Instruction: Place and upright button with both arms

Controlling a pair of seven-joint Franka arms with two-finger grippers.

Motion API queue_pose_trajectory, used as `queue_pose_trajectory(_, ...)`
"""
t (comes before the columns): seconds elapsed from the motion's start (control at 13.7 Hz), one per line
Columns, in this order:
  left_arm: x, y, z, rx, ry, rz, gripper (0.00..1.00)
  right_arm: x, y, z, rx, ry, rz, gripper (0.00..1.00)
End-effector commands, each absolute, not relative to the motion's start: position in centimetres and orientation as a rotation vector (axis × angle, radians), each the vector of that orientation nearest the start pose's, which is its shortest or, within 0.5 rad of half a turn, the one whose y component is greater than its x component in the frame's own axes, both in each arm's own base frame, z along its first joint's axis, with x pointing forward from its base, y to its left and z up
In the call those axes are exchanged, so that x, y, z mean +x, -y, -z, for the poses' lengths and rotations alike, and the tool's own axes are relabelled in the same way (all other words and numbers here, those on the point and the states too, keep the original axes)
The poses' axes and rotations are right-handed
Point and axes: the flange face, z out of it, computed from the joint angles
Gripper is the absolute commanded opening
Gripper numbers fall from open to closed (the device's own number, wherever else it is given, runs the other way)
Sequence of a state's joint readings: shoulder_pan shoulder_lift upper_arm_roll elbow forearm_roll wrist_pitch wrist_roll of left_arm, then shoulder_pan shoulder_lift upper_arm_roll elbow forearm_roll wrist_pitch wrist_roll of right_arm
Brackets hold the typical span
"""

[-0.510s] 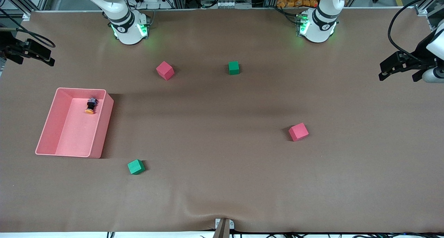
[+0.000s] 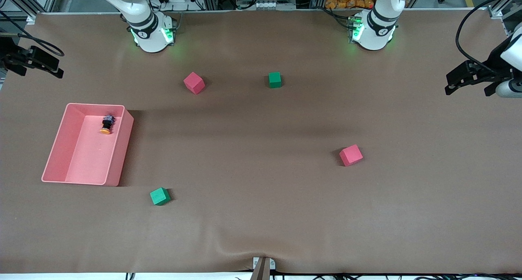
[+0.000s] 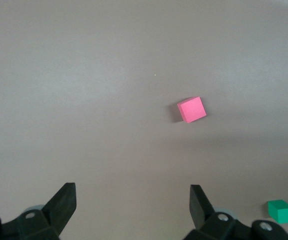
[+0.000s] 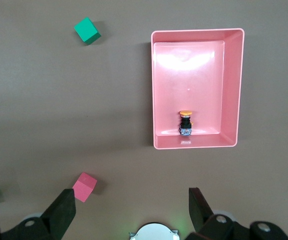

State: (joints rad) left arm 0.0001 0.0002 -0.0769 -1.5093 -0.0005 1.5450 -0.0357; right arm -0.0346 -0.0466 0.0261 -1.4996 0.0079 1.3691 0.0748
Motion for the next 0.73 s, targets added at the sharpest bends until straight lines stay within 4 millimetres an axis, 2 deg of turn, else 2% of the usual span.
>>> queue_pose_trajectory(0.0,55.0,4.4,-65.4,-3.151,-0.095,0.045,1.0,51.5,0.7,-67.2,-3.146,-0.135,-0.111,1.0)
queue_pose_trajectory(0.44,55.1,4.2,-65.3,-3.152,-0.09,0.043,1.0,51.8,1.2,-66.4,-3.15,-0.138,-0.116,1.0)
queue_pose_trajectory(0.66,55.1,4.2,-65.2,-3.152,-0.09,0.04,1.0,52.3,3.0,-63.7,-3.146,-0.159,-0.16,1.0)
